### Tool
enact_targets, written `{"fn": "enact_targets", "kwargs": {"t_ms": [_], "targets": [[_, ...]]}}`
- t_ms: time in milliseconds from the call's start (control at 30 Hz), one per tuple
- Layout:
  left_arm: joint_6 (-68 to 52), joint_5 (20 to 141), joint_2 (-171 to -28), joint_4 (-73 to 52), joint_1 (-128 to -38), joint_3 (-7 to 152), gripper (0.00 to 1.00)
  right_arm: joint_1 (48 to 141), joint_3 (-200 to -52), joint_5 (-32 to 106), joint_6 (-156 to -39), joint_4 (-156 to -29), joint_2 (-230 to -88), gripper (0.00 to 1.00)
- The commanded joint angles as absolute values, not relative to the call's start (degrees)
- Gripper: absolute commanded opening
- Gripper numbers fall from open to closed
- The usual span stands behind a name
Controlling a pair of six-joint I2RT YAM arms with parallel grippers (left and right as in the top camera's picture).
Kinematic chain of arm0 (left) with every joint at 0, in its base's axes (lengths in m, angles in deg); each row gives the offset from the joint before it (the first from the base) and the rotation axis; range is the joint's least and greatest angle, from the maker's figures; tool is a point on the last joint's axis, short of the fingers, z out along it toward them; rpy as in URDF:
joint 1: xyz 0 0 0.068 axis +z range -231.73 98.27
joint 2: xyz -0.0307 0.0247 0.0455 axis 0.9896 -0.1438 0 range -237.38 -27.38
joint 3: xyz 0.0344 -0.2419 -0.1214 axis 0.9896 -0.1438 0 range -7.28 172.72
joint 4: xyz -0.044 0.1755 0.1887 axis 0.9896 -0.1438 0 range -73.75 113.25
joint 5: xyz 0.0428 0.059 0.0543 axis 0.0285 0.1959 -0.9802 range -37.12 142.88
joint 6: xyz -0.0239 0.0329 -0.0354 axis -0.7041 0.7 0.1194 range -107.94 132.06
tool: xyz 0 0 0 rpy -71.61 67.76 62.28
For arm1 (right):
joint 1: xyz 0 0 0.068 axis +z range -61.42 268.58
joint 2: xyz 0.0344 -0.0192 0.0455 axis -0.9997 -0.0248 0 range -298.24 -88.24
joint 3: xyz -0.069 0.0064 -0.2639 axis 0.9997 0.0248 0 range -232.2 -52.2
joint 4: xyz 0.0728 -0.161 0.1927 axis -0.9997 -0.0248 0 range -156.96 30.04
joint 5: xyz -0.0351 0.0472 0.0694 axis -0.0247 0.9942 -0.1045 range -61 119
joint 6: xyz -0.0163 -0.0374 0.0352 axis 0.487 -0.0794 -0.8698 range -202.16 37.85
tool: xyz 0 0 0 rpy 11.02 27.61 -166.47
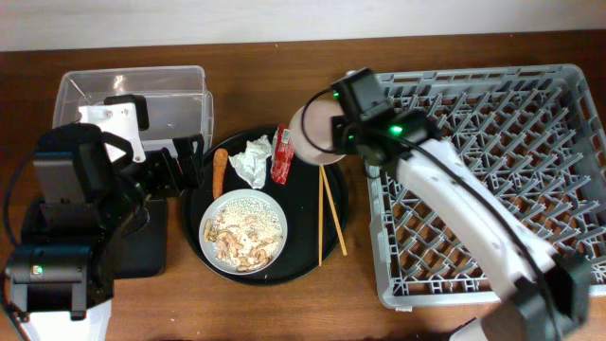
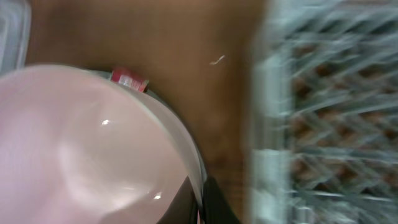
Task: Sort waste into correct bins and load items into the dishwasher rack
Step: 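Grasp the pink bowl with the right gripper and set it in the rack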
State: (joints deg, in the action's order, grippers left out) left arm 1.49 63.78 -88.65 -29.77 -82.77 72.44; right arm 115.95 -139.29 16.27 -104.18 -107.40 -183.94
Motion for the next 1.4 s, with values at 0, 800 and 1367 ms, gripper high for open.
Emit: {"fn": "enact_targets", "kwargs": {"t_ms": [0,800,1367], "targets": [[0.97,63.32,-88.48,-29.57,-82.4,72.59,0.99,112.96,-140.51,-8.21,-103.61,-111.33,-176.99,0.04],[0.97,63.32,-88.5,-29.57,-82.4,72.59,0.99,88.5,-140.12,-40.64,-105.4,-112.58,-195.9,0.04],[0.97,63.34,-88.48,-29.57,-82.4,72.59,0.99,96.94,-139.77,-40.25,-104.46,-113.17,-203.13,0.04]]}}
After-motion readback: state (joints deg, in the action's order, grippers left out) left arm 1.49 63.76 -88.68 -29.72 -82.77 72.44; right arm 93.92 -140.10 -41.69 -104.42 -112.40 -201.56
